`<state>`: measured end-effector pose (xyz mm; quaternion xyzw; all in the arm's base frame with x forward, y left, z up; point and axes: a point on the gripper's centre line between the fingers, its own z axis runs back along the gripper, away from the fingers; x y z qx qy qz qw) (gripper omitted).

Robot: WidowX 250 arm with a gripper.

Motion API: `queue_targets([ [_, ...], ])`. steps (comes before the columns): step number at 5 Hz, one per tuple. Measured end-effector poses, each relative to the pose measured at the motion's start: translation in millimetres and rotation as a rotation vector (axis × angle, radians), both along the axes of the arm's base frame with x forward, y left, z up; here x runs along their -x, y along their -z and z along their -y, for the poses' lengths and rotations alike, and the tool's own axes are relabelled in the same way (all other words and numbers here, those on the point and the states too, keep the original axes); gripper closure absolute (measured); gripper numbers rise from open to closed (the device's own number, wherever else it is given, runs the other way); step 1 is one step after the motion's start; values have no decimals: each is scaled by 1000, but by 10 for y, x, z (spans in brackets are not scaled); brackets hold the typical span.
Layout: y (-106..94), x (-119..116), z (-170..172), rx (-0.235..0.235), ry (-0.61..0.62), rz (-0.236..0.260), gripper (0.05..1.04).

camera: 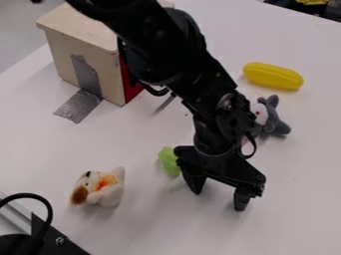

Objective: Put the object on top of the drawer

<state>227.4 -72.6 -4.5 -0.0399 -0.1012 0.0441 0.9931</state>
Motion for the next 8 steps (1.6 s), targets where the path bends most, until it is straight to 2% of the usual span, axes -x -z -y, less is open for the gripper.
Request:
queue_targets([
  [1, -15, -8, 6, 1, 0, 3, 84],
  [2, -87, -42, -17, -35, -21, -56, 85],
  [3, -349, -214, -4, -29, -17, -47, 85],
  [4, -610, -467, -72, -13, 23, 11, 85],
  [5, -866, -782, -99, 18, 80, 109, 85],
  [6, -840, -1048, -155, 18, 89, 135, 85],
  [7, -669, -1205, -130, 33, 78, 112, 85],
  [8, -429, -1341, -98, 30, 82, 61, 85],
])
